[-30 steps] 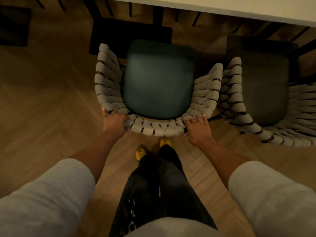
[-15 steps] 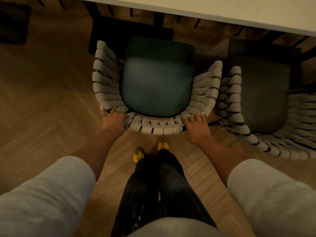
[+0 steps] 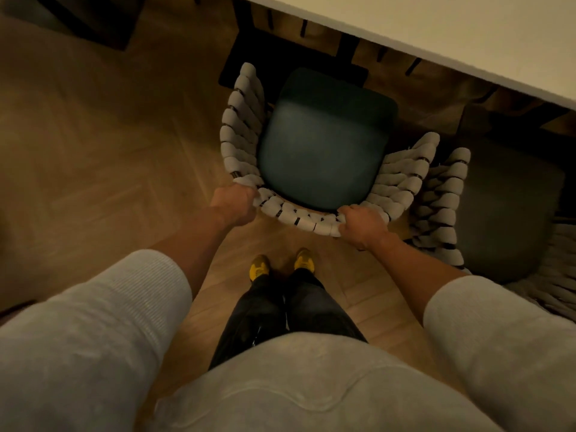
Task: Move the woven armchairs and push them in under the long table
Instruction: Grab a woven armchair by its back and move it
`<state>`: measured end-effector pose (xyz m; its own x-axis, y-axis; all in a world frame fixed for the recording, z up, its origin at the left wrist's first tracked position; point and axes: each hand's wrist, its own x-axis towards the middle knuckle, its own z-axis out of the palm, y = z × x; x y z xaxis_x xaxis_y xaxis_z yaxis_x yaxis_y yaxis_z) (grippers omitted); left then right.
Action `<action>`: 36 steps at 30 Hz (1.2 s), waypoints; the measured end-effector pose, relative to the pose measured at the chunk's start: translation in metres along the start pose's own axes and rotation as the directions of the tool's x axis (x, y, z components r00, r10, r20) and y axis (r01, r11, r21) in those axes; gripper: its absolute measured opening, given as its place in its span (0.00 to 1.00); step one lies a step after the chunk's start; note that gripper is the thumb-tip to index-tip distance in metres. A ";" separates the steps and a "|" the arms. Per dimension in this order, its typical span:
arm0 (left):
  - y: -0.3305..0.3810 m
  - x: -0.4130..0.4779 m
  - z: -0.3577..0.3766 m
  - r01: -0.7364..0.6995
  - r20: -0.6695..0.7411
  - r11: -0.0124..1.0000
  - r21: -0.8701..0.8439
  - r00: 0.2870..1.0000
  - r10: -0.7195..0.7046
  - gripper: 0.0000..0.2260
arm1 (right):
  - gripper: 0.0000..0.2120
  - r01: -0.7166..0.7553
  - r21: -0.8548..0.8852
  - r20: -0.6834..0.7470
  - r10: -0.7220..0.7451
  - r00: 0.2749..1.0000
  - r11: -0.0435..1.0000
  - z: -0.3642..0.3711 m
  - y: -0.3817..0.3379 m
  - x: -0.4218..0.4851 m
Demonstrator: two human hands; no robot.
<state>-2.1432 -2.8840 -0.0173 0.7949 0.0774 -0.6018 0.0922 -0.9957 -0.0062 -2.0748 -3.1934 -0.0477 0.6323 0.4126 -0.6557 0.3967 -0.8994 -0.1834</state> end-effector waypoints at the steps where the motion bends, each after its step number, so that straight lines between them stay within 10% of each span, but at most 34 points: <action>1: -0.001 -0.008 0.003 0.023 0.008 0.999 -0.030 1.000 -0.023 0.18 | 0.21 0.021 -0.006 -0.005 -0.021 1.000 1.000 0.002 -0.005 0.000; 24: -0.140 -0.343 0.227 0.527 0.233 0.637 -0.563 0.840 -0.490 0.20 | 0.23 0.496 -0.370 0.165 -0.470 0.867 0.786 0.061 -0.312 -0.050; 36: -0.210 -0.536 0.382 0.716 0.430 0.256 -0.649 0.623 -0.653 0.21 | 0.24 0.699 -0.427 0.349 -0.608 0.713 0.574 0.183 -0.540 -0.114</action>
<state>-2.8178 -2.7360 0.0015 0.1771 0.6771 -0.7143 0.9823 -0.1668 0.0855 -2.4832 -2.7807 -0.0081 -0.0224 0.7909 -0.6115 0.9535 -0.1670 -0.2509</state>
